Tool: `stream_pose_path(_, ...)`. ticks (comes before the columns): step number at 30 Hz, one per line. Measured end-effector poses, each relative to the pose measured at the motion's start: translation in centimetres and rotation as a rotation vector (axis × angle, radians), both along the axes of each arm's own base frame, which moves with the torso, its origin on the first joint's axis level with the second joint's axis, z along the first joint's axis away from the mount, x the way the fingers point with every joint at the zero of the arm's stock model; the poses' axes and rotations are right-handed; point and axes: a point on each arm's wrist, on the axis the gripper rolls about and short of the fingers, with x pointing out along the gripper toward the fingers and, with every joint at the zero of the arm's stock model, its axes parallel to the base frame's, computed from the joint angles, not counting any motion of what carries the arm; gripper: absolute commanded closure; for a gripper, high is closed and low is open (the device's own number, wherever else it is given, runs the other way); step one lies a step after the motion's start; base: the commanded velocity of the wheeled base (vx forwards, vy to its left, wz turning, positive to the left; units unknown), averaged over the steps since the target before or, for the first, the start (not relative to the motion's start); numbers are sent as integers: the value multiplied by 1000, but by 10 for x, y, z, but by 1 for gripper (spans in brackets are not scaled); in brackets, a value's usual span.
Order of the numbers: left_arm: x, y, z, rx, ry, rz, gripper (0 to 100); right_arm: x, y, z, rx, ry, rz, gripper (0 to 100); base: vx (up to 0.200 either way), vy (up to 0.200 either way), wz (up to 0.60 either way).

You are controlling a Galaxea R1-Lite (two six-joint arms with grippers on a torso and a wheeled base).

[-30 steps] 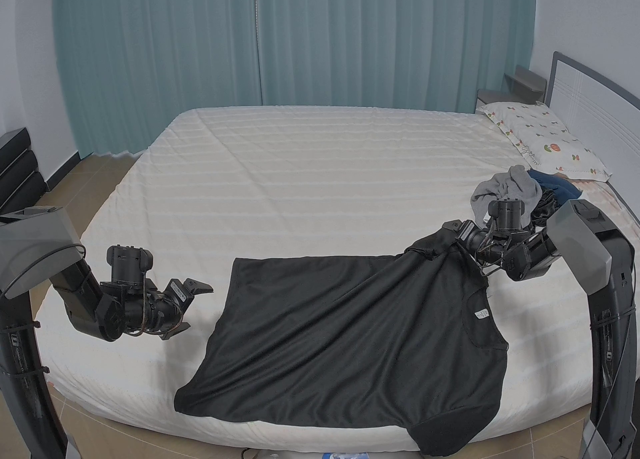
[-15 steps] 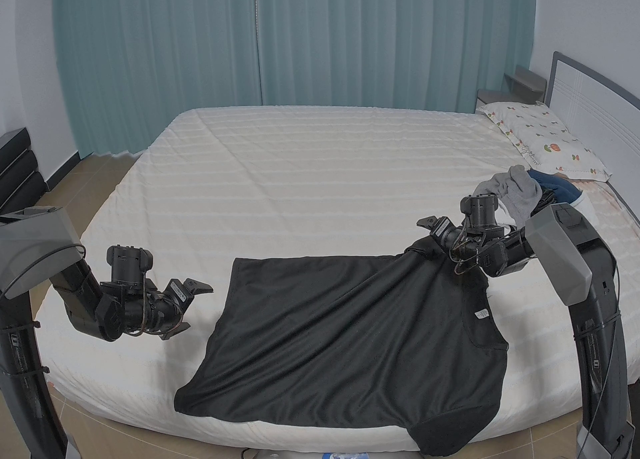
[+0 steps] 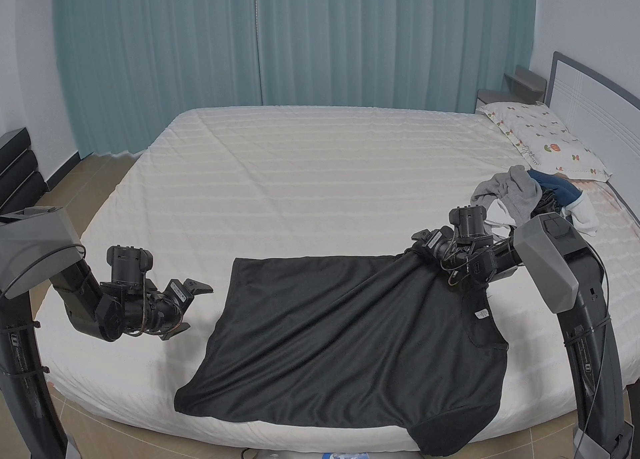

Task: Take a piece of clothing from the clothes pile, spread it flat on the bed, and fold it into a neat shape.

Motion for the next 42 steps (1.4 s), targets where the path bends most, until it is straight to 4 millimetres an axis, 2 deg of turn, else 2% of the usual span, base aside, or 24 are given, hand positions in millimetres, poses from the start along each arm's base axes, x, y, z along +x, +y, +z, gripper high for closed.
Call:
stream_pose_path(9,0,0,0,0,0,0,0,-4,0,4,-18,38,-17,0,0,0,0)
stream_pose_path(18,0,0,0,0,0,1,0,-3,9,-6,-29,60,-12,0,0,0,0)
stream_pose_path(23,0,0,0,1,0,1,0,12,14,8,21,-44,-55,0,0,0,0)
stream_pose_path(27,0,0,0,0,0,1,0,26,14,30,92,-229,-84,0,0,0,0)
stream_pose_path(31,0,0,0,0,0,1,0,31,13,43,115,-351,-80,0,0,0,0)
stream_pose_path(36,0,0,0,1,0,3,0,32,13,38,82,-357,-70,0,0,0,0)
stream_pose_path(42,0,0,0,2,0,5,0,33,-4,35,15,-349,-84,0,0,0,0)
